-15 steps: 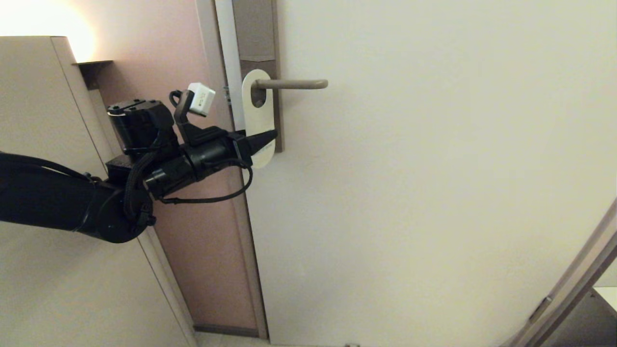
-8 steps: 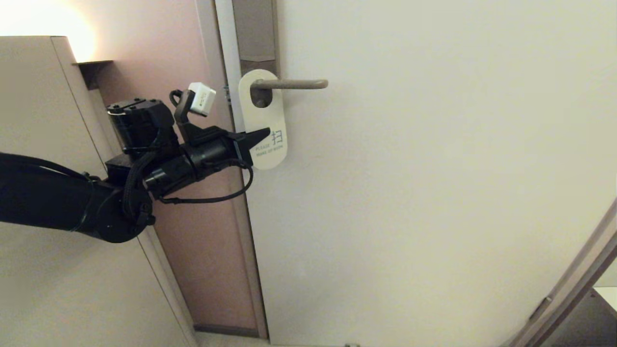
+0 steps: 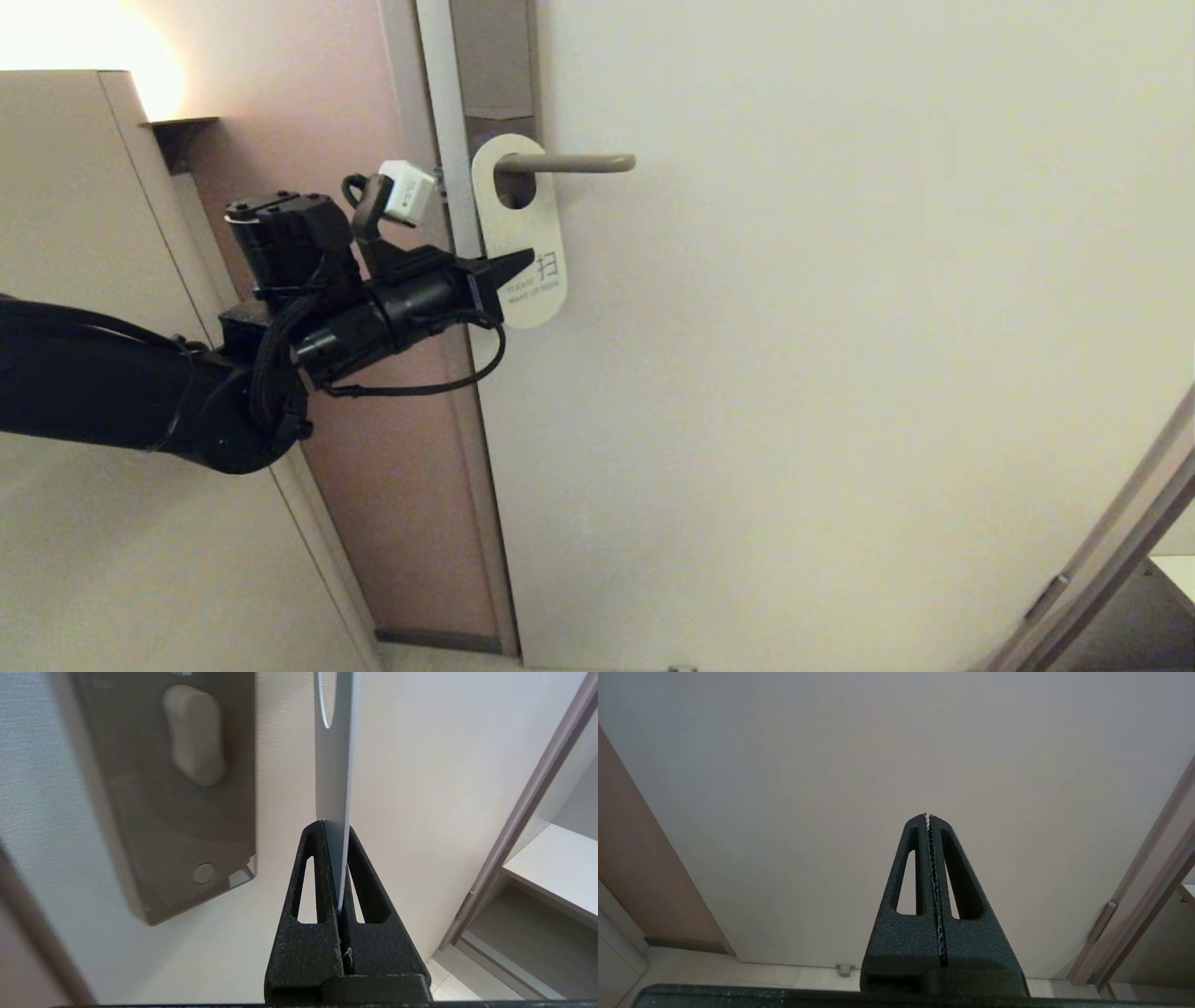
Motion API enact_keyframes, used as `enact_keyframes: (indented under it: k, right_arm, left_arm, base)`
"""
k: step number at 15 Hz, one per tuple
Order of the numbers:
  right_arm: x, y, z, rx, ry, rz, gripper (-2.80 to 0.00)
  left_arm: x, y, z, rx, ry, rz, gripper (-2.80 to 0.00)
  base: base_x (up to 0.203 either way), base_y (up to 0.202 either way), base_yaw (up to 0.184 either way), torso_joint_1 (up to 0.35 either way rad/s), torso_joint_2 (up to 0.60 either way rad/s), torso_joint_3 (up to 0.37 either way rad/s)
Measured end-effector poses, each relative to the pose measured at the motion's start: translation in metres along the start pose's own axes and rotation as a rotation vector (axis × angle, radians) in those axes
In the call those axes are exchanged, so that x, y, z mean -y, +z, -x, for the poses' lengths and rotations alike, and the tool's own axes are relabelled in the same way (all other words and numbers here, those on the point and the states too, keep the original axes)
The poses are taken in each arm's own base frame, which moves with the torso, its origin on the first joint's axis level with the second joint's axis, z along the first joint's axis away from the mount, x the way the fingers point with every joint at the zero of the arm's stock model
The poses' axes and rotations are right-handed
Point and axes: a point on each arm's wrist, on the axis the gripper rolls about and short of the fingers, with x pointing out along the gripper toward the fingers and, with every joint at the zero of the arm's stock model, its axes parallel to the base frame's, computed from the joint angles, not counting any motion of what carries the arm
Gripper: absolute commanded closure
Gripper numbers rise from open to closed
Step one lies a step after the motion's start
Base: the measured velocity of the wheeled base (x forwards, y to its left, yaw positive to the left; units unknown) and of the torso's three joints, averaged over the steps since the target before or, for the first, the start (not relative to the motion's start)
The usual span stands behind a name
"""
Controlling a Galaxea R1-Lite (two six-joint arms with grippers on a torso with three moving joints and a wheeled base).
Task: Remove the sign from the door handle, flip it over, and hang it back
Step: Take down the sign
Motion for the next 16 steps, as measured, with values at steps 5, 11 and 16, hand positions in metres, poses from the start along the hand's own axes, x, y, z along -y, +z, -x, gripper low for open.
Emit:
enact_keyframes:
  k: [5, 11, 16]
  right_arm:
    - [0.0, 0.0, 0.0, 0.0, 0.0, 0.0, 0.0]
    - [0.0, 0.0, 0.0, 0.0, 0.001, 0.0, 0.0]
    - [0.0, 0.0, 0.0, 0.0, 0.0, 0.0, 0.0]
  left_arm:
    - [0.008, 0.0, -0.005, 0.0, -0.024, 0.001, 0.0]
    - [0.012, 0.009, -0.011, 0.005, -0.025, -0.001, 0.0]
    - [0.019, 0.015, -0.026, 0.018, -0.011, -0.002, 0.0]
  base:
    - [0.0, 0.0, 0.0, 0.0, 0.0, 0.0]
    - [0.0, 0.0, 0.0, 0.0, 0.0, 0.0]
    - [0.0, 0.0, 0.0, 0.0, 0.0, 0.0]
